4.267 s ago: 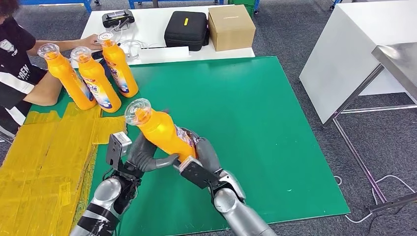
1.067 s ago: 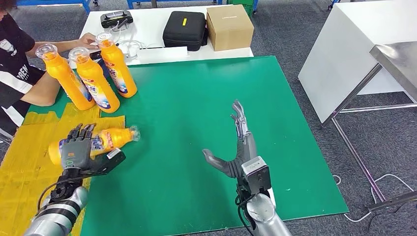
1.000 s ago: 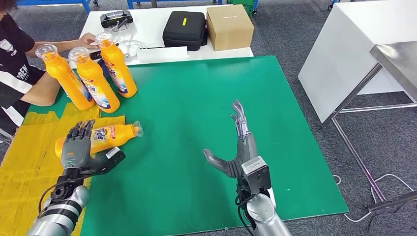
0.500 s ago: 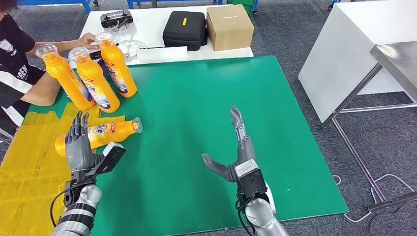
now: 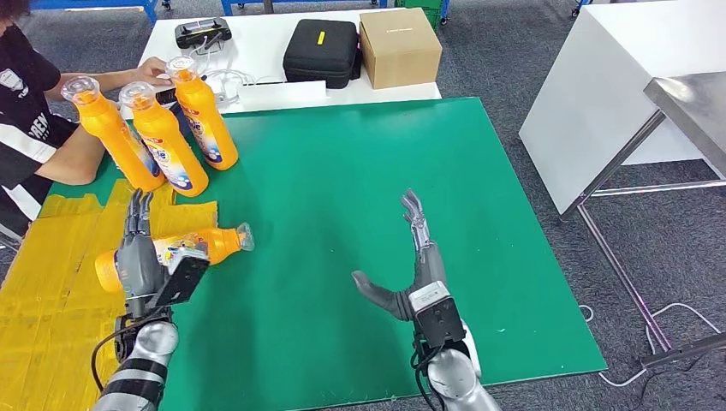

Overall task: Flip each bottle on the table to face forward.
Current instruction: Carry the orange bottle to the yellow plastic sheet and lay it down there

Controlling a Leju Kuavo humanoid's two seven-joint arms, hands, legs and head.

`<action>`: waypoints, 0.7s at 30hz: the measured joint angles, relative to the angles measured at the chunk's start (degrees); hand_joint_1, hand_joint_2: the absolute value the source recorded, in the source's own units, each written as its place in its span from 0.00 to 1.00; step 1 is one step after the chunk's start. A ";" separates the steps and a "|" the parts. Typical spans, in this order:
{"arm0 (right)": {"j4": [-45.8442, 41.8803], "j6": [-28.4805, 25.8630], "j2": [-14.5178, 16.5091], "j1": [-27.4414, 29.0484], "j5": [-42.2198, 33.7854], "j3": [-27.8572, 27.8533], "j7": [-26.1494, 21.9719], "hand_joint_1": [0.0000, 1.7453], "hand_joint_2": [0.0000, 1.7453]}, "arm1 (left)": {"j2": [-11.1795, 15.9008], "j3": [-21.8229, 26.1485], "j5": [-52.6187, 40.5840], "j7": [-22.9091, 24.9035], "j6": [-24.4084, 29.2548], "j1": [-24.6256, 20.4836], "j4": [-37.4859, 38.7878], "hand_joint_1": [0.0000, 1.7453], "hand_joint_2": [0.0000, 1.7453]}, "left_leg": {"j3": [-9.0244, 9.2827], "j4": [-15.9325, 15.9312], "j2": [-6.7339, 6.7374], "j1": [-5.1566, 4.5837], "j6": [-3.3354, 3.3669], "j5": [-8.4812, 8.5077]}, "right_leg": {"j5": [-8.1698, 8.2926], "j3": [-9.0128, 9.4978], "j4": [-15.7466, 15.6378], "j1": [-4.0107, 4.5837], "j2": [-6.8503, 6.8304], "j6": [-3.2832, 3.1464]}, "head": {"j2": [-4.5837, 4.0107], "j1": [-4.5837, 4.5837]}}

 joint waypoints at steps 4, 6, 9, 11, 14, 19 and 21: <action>-2.39 1.20 -0.32 3.13 -0.41 -1.56 -0.63 0.00 1.00 | -0.47 -5.47 23.74 1.51 -23.25 6.40 -12.67 0.00 1.00 | -0.05 0.00 -0.05 -0.08 0.02 -0.12 | -0.10 0.00 -0.02 -0.08 -0.01 0.13 | 0.00 0.00; -3.64 2.46 -0.50 4.73 -1.31 -2.58 -1.41 0.00 1.00 | -0.15 -8.67 28.82 2.29 -30.45 9.86 -18.26 0.00 1.00 | -0.05 0.00 -0.08 -0.13 0.05 -0.20 | -0.13 -0.01 -0.02 -0.12 0.00 0.16 | 0.00 -0.01; -5.78 3.95 -0.79 7.17 -2.39 -4.16 -2.29 0.00 1.00 | 0.69 -13.47 30.43 2.20 -34.85 14.77 -25.61 0.00 1.00 | -0.05 0.00 -0.09 -0.14 0.07 -0.28 | -0.18 -0.04 -0.04 -0.13 0.00 0.17 | 0.00 -0.01; -7.39 4.04 -0.99 8.91 -2.49 -5.02 -2.50 0.00 1.00 | 1.23 -16.18 30.87 2.61 -35.78 17.50 -29.34 0.00 1.00 | -0.05 -0.01 -0.12 -0.14 0.09 -0.31 | -0.25 -0.02 -0.05 -0.13 -0.01 0.22 | 0.00 -0.01; -9.77 4.07 -1.57 11.43 -2.40 -5.86 -2.80 0.00 1.00 | 1.96 -18.86 32.23 3.08 -36.29 20.69 -32.73 0.00 1.00 | -0.05 -0.01 -0.20 -0.13 0.09 -0.32 | -0.29 0.00 -0.05 -0.13 0.00 0.27 | 0.00 -0.01; -12.01 5.48 -3.64 14.93 -1.74 -6.94 -2.47 0.00 1.00 | 3.30 -20.38 34.67 3.27 -36.88 24.02 -35.19 0.00 1.00 | -0.04 -0.02 -0.23 -0.13 0.09 -0.32 | -0.29 0.01 -0.05 -0.13 -0.01 0.26 | 0.00 -0.02; -12.11 6.12 -4.52 15.90 -1.02 -7.45 -2.15 0.00 1.00 | 3.75 -20.50 35.54 3.52 -37.13 24.84 -35.45 0.00 1.00 | -0.03 -0.02 -0.24 -0.13 0.09 -0.32 | -0.29 0.02 -0.05 -0.13 -0.01 0.26 | 0.00 -0.01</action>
